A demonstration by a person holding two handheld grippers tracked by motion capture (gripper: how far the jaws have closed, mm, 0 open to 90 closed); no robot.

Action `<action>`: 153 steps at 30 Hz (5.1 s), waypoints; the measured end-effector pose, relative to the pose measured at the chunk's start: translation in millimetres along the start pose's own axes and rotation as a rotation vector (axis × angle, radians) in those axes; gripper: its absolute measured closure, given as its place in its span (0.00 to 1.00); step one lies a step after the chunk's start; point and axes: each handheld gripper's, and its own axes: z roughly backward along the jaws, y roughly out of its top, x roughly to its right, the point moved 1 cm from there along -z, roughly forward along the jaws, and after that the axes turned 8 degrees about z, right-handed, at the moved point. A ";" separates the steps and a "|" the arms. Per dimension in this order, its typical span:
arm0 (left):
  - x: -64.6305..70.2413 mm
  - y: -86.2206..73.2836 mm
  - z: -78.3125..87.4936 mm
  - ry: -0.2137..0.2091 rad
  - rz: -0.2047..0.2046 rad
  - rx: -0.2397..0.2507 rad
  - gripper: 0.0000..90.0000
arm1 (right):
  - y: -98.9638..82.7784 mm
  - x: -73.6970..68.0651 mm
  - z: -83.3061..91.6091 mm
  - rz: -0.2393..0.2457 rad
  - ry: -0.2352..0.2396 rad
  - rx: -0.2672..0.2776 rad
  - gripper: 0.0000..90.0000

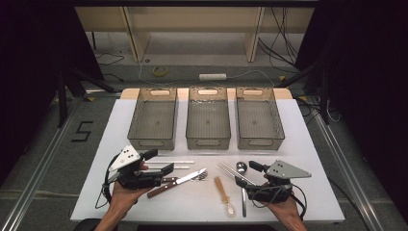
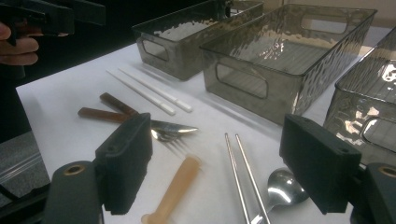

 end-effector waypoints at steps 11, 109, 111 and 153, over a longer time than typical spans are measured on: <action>0.5 -0.1 -0.1 -0.002 -0.003 -0.002 0.20 | 2.1 3.4 0.5 0.003 0.016 -0.029 0.30; 48.7 0.2 -67.8 -0.160 -0.282 -0.319 0.20 | 28.3 3.6 -31.3 0.350 0.275 -0.641 0.95; 51.0 -1.4 -70.8 -0.154 -0.302 -0.347 0.20 | 29.2 -0.1 -33.7 0.369 0.289 -0.638 0.95; 64.7 -17.4 -84.5 -0.165 -0.553 -0.599 0.72 | 46.3 -29.9 -46.8 0.481 0.387 -0.622 0.95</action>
